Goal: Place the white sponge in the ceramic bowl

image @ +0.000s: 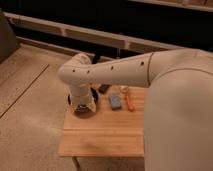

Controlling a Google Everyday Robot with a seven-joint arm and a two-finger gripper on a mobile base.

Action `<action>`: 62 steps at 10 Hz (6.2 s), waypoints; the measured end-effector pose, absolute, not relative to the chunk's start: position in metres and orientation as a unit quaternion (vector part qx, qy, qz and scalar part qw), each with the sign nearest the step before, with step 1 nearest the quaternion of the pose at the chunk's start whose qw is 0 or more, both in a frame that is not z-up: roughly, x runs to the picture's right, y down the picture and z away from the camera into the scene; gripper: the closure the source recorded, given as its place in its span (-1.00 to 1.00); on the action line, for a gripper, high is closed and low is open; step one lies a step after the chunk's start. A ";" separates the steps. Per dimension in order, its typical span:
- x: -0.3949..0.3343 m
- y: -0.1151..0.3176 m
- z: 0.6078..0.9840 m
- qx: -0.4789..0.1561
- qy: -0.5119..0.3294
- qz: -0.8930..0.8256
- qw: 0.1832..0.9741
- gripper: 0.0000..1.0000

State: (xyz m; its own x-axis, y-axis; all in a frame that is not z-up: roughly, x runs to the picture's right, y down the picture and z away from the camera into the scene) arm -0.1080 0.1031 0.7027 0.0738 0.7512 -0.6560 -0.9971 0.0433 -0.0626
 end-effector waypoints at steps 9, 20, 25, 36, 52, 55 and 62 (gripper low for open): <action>-0.108 0.103 0.703 -0.264 0.233 0.639 0.684 -0.30; -0.108 0.103 0.703 -0.264 0.233 0.639 0.684 -0.30; -0.136 0.042 0.698 -0.213 0.133 0.651 0.716 -0.30; -0.111 0.023 0.713 -0.167 0.081 0.648 0.739 -0.30; 0.099 -0.028 0.822 -0.050 0.177 0.734 0.654 -0.30; 0.082 -0.039 0.845 -0.070 0.155 0.756 0.632 -0.30; 0.068 -0.005 0.879 -0.229 0.064 0.857 0.456 -0.30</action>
